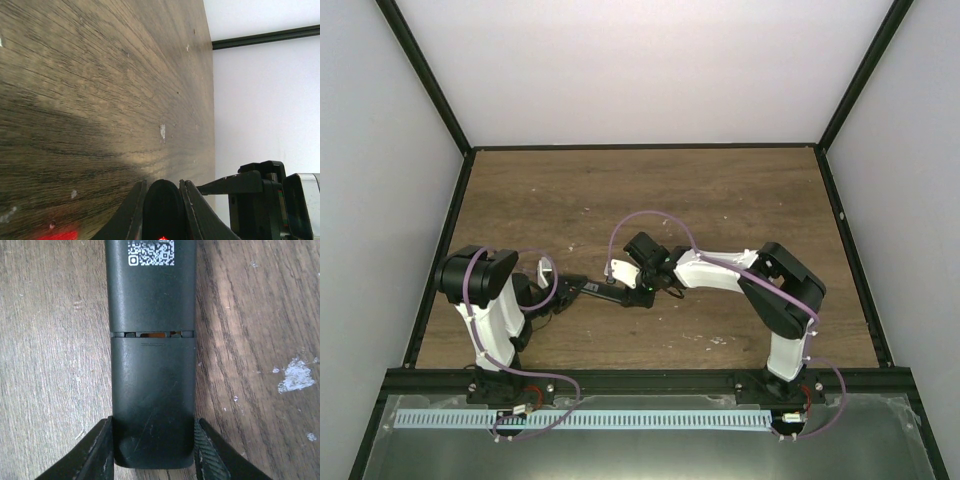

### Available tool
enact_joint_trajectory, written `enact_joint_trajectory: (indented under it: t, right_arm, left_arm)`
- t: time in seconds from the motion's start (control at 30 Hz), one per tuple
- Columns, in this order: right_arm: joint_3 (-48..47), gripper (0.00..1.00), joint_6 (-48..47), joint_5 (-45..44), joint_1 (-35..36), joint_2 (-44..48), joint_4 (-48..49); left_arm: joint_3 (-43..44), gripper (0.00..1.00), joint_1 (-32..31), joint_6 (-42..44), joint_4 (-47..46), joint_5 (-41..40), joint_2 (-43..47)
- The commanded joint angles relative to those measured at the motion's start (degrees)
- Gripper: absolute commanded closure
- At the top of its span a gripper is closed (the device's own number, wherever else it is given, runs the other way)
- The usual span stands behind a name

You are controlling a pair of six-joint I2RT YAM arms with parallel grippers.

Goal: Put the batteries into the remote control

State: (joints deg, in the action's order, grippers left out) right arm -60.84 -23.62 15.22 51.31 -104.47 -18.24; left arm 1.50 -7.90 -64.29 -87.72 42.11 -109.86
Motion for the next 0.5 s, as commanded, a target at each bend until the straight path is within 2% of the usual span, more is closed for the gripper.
enact_joint_trajectory:
  t: [0.0,0.27,0.47]
  right_arm:
    - [-1.4,0.65,-0.4,-0.7,0.4,-0.8,0.8]
    - [-1.1,0.51,-0.7,-1.3,0.4,-0.2,1.5]
    - [-1.0,0.46,-0.8,-1.3,0.4,1.1,1.8]
  left_arm:
    - [-1.1,1.00,0.0,4.1,-4.2,-2.2,-0.8]
    - [-1.1,1.00,0.0,4.1,-4.2,-2.2,-0.6]
    - [-1.2,1.00,0.0,4.1,-4.2,-2.3,-0.5]
